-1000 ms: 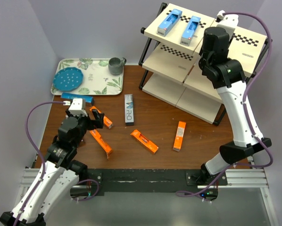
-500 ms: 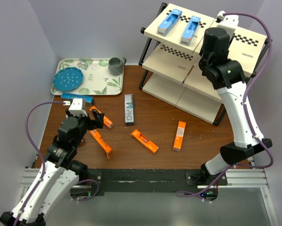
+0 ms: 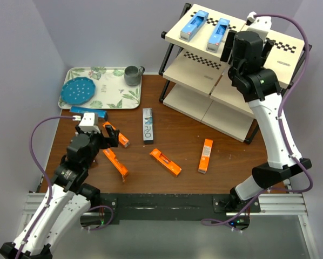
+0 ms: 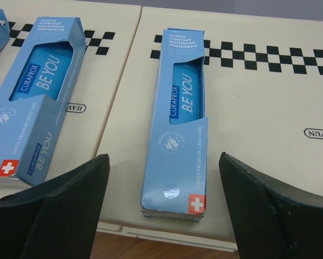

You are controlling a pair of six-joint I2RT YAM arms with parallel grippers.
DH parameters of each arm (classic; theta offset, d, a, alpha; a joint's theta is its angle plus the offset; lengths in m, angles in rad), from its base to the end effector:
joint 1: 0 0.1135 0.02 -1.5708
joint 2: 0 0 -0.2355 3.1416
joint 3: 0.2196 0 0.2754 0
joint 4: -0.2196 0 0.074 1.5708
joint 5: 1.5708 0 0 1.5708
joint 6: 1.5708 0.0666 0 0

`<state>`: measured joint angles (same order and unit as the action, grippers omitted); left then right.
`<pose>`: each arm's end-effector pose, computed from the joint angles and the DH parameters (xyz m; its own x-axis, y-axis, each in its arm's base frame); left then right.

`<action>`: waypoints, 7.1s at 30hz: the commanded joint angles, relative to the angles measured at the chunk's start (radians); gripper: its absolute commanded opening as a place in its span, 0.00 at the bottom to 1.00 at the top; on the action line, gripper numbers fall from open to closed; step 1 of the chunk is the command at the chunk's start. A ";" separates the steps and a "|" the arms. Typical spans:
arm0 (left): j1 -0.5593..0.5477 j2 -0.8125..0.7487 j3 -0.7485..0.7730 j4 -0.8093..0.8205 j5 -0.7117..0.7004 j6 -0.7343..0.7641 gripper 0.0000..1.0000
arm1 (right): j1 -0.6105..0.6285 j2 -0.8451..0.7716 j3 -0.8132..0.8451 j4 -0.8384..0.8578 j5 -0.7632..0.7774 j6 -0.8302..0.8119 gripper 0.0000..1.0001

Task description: Place and organize the toothpastes onto the shelf

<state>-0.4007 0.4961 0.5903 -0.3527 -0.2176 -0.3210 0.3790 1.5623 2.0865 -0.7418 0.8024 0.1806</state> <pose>0.1983 -0.0684 0.2751 -0.2829 -0.2147 -0.9348 0.1048 0.9619 -0.2527 0.3318 0.0806 0.5095 -0.1263 0.0841 -0.9884 0.4247 0.9050 0.0227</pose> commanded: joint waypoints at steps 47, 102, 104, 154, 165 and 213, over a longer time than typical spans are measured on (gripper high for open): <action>-0.003 0.180 0.008 0.032 -0.068 0.028 0.93 | 0.759 -0.495 -1.504 0.561 -0.461 0.342 0.97; -0.003 0.266 0.000 0.055 0.004 0.019 0.92 | 1.074 0.027 -1.502 0.881 0.037 0.571 0.64; -0.004 0.279 0.002 0.057 0.006 0.019 0.91 | 1.075 0.039 -1.479 0.834 0.070 0.608 0.64; -0.073 0.078 -0.003 0.046 -0.081 -0.001 0.91 | 0.451 0.091 -0.527 0.562 0.207 0.111 0.30; -0.073 0.102 0.009 0.031 -0.097 -0.003 0.91 | 0.367 0.269 -0.392 0.677 0.233 0.045 0.35; -0.073 0.162 0.011 0.032 -0.075 0.005 0.91 | 0.348 0.470 -0.257 0.898 0.356 0.031 0.38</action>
<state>-0.4679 0.6575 0.5903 -0.3386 -0.2951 -0.3214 0.7139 1.9972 1.7538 0.0719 1.0927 0.2146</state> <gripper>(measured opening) 0.910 0.409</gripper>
